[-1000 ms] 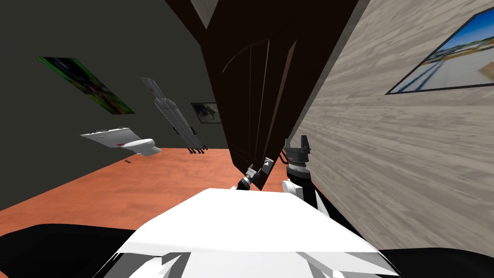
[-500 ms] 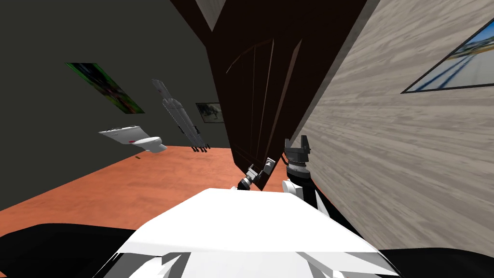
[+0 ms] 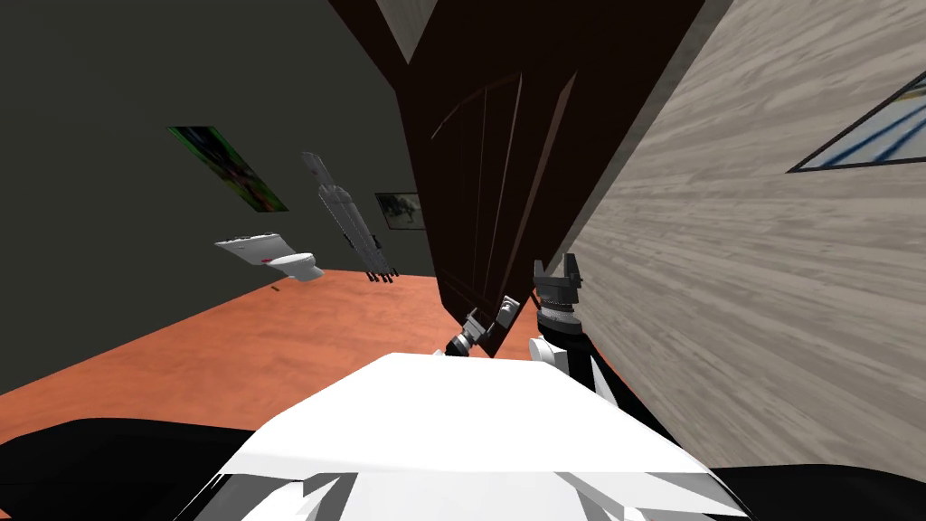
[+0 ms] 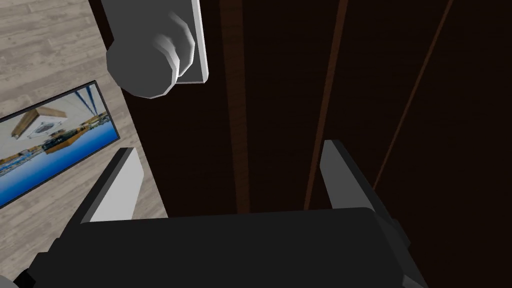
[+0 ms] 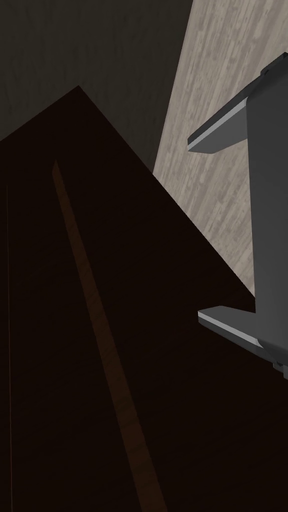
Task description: Push the door open
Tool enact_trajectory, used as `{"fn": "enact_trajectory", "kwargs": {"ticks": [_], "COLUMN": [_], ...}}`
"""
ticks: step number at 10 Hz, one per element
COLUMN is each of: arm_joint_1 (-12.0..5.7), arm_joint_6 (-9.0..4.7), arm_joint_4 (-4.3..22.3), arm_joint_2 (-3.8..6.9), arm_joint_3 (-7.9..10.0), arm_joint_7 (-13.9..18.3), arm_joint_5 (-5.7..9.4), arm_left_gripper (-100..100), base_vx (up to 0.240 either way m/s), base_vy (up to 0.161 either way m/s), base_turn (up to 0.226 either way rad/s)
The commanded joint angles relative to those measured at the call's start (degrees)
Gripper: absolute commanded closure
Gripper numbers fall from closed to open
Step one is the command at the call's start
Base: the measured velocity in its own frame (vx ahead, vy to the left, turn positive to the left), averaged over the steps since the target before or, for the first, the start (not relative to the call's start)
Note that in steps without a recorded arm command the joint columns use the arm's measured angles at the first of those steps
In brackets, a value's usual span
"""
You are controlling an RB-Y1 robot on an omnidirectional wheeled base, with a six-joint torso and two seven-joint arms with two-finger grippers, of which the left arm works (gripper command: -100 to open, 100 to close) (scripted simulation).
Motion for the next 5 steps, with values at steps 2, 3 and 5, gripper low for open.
{"fn": "enact_trajectory", "kwargs": {"ticks": [2, 3, 5], "arm_joint_1": [0.34, 0.34, 0.67], "arm_joint_6": [-0.35, -0.35, -0.67], "arm_joint_4": [-0.5, -0.5, -1.1], "arm_joint_2": [0.41, 0.41, 0.86], "arm_joint_3": [-0.30, -0.30, -0.68], "arm_joint_7": [-4.2, -4.5, -8.3], "arm_joint_5": [-2.81, -2.81, -6.29], "arm_left_gripper": [-100, -100, -100], "base_vx": [-0.013, -0.009, -0.014], "base_vy": [0.003, 0.001, 0.003], "base_turn": [0.059, 0.036, 0.115]}}
